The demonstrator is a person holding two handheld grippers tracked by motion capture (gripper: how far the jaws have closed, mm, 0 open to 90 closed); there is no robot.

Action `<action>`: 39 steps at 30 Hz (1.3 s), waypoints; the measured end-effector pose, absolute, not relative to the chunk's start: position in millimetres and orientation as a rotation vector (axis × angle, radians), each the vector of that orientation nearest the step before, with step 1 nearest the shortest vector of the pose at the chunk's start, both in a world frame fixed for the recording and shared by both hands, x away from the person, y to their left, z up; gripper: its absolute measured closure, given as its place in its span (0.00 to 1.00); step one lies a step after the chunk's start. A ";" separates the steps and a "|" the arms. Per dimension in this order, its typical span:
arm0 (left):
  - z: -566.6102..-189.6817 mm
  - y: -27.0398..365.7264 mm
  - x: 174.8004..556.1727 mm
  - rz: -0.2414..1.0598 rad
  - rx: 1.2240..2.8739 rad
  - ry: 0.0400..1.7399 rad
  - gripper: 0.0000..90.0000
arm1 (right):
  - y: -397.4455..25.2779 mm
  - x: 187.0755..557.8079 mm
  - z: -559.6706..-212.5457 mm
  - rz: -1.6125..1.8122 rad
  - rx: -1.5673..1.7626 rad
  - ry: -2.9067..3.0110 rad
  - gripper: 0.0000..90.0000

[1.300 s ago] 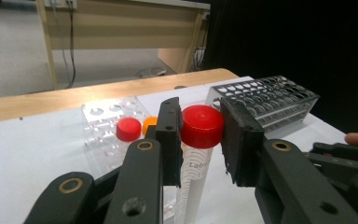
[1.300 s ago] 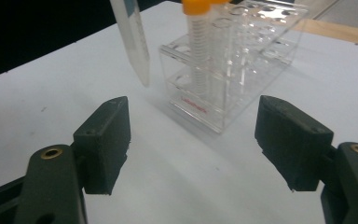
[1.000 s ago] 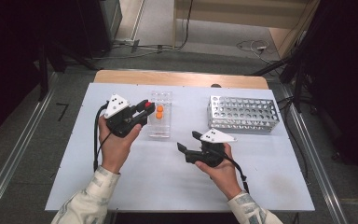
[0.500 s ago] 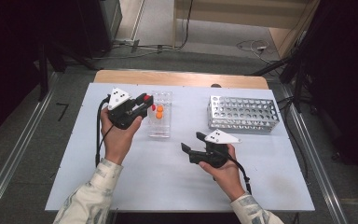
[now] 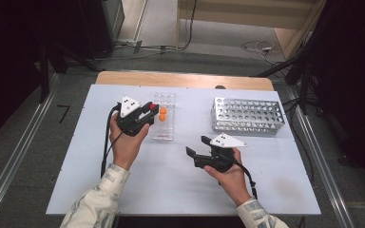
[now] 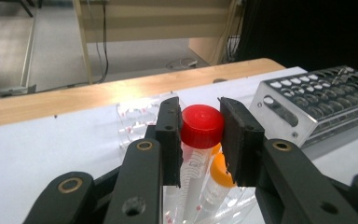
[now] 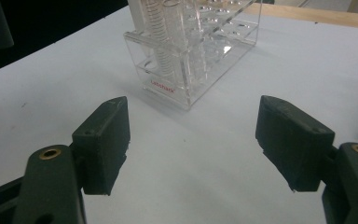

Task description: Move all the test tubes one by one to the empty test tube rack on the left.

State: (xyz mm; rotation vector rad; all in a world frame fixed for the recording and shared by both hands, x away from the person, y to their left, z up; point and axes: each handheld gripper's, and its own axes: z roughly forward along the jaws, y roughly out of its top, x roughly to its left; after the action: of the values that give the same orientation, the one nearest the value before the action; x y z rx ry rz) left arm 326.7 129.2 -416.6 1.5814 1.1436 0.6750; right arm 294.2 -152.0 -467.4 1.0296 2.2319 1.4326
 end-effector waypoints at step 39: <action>-436.0 133.5 294.7 0.617 1.553 1.163 0.32 | -159.5 294.4 -469.7 1.419 1.056 2.222 0.27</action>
State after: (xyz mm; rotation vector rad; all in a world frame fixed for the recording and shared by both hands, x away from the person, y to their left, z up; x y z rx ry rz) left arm 294.7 133.5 -436.0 1.5532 1.1625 0.6172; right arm 294.4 -159.5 -469.7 1.0558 2.2218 1.4190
